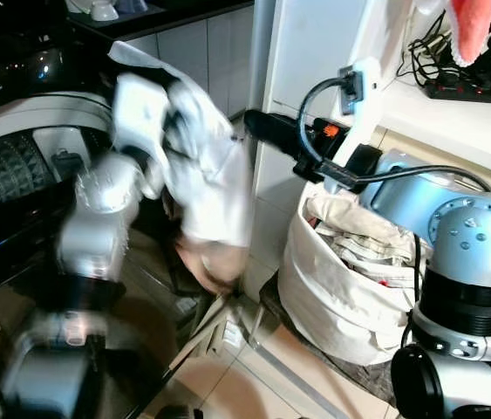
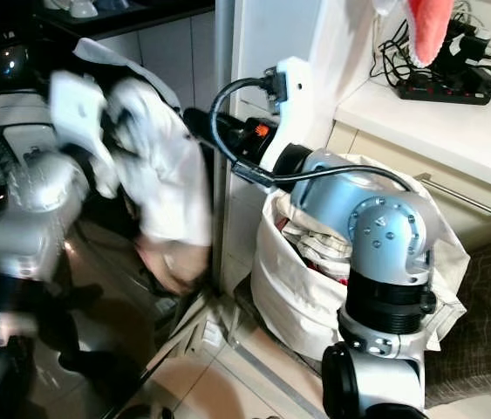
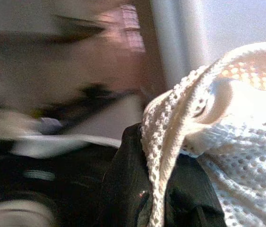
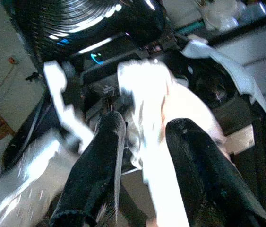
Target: Clothes washing
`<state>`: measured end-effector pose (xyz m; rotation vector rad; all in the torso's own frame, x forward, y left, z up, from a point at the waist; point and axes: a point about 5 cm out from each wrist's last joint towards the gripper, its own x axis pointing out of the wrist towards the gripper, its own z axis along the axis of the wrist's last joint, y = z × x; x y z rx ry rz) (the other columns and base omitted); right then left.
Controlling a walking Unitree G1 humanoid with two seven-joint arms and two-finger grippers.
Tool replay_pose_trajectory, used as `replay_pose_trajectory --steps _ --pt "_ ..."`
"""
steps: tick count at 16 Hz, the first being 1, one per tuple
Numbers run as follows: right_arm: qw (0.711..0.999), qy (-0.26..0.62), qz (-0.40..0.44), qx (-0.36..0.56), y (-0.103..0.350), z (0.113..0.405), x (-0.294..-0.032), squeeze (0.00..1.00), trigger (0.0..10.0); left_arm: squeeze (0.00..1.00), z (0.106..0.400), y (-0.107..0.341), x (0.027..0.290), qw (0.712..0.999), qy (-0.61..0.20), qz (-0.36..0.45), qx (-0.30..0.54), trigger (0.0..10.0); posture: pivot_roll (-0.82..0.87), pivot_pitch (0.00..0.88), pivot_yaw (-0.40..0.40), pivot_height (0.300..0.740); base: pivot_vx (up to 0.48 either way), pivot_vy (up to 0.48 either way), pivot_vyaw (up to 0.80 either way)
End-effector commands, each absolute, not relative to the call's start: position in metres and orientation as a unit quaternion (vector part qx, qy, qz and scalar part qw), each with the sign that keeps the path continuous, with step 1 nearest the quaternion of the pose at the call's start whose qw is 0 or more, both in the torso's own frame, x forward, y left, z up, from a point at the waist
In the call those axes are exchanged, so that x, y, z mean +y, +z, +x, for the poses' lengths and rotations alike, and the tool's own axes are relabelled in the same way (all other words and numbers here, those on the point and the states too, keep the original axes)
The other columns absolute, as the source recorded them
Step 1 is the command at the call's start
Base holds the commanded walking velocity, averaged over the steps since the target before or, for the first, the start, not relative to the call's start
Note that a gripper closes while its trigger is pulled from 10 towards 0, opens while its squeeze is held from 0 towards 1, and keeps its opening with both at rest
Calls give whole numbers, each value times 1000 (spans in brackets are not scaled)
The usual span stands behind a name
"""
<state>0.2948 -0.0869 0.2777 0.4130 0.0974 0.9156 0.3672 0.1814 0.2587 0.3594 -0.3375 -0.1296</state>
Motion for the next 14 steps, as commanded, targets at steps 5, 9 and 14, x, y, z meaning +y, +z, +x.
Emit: replay_pose_trajectory --steps 5,9,14 --pt "857 493 150 21 284 277 -74 0 10000 0 377 356 245 906 183 259 -279 0 -8 0 -41 740 0 0 0" --pt "860 490 142 15 283 278 -76 0 10000 0 374 411 256 843 277 316 -335 0 -6 0 -57 740 0 0 0" --pt "867 482 129 13 276 278 -72 0 10000 0 393 399 258 870 286 324 -238 784 -11 0 -46 740 0 0 0"
